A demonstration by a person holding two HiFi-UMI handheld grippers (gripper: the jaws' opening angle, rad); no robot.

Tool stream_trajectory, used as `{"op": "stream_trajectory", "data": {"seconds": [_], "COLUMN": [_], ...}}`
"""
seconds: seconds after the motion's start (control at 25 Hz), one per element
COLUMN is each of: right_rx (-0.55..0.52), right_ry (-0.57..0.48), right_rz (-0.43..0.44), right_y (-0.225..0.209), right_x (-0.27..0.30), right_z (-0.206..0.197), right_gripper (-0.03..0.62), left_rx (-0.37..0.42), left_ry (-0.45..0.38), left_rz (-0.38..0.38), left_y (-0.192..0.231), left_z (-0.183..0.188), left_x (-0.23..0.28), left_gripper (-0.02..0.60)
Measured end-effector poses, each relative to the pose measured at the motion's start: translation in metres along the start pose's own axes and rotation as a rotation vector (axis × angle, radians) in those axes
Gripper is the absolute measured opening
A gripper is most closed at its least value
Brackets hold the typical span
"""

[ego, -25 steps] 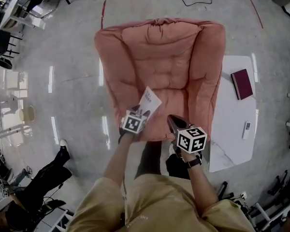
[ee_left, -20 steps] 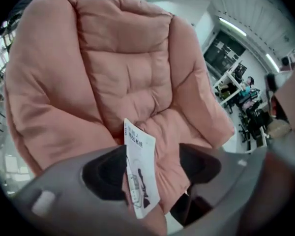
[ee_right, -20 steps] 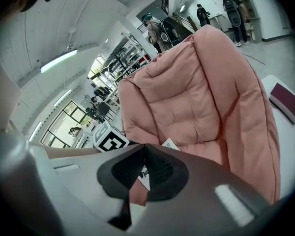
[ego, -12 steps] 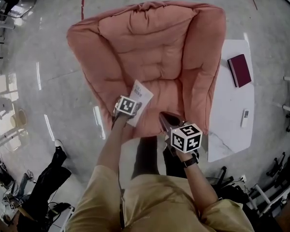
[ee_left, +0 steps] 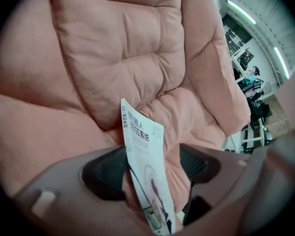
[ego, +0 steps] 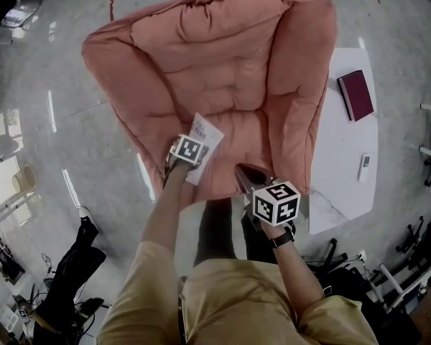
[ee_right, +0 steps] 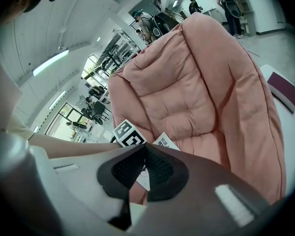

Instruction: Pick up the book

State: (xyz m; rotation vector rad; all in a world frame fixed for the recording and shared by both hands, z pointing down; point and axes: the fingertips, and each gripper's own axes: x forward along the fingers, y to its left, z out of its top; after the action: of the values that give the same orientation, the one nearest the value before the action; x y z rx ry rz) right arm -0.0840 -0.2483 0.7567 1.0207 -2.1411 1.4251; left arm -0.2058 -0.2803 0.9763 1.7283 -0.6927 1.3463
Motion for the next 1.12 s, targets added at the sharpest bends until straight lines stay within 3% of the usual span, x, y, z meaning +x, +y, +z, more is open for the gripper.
{"op": "stream_trajectory", "data": {"seconds": [0.12,0.28,0.4,0.52,0.76,0.88,1.12], "right_rx": [0.01,0.032,0.039,0.046,0.063,0.071,0.081], "right_ry": [0.006,0.01,0.022,0.024,0.035,0.032,0.01], "right_rz": [0.002,0.002,0.0,-0.003,-0.019,-0.023,-0.01], "right_y": [-0.002,-0.005,-0.006,-0.009,-0.021,-0.026,-0.029], "right_x": [0.001,0.005,0.007,0.008,0.003,-0.005,-0.023], "right_z": [-0.009,-0.017,-0.025,-0.03,-0.046,-0.05,-0.048], "right_gripper": [0.008,0.006,0.008,0.006,0.008,0.008,0.008], "left_rx": [0.017,0.036,0.011,-0.098,-0.216,-0.232,-0.232], "left_ry": [-0.016,-0.04,-0.03,0.08,0.114,0.087,0.003], "left_rz": [0.008,-0.044,-0.063,-0.177,-0.088,-0.021,-0.044], "left_y": [-0.001,-0.011,-0.016,-0.037,-0.018,-0.011,-0.031], "left_z": [0.002,0.009,0.008,-0.012,-0.019,-0.019,-0.024], "left_x": [0.0,0.009,0.024,0.04,0.061,0.058,0.033], "left_gripper": [0.305,0.23,0.27,0.304,0.228,0.048,0.043]}}
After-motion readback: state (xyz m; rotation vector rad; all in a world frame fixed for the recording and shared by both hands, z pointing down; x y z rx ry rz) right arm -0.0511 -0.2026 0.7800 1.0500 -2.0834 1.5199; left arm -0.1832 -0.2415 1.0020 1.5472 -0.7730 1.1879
